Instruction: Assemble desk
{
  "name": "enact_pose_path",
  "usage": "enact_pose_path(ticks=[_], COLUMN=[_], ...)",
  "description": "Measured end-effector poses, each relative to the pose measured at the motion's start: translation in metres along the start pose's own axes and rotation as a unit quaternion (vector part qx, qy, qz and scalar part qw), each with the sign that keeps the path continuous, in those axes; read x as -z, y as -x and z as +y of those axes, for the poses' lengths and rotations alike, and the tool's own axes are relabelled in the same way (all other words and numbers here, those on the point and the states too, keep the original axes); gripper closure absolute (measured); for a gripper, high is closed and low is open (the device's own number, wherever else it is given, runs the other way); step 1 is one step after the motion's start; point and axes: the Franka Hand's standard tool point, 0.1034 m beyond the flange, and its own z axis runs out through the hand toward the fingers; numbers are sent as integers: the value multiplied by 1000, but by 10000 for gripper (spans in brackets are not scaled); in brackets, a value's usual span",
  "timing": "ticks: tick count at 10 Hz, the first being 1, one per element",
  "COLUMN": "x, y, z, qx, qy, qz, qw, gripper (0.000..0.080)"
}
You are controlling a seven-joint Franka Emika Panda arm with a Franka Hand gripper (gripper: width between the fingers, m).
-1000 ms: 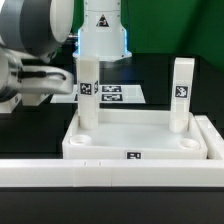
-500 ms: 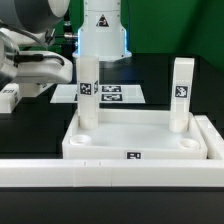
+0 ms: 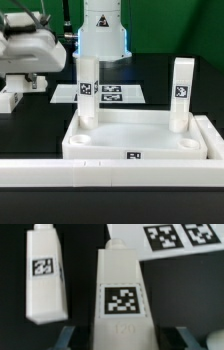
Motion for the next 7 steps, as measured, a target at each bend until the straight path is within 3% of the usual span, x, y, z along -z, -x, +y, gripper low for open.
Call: enact_pose_path(ticks=[2, 5, 7], x=[16, 21, 35], y=[5, -7, -12], z=[-9, -3, -8], qx=[5, 8, 14], qy=[1, 18, 33], qz=[42, 142, 210], qw=[999, 990, 977], gripper=[509, 509, 509])
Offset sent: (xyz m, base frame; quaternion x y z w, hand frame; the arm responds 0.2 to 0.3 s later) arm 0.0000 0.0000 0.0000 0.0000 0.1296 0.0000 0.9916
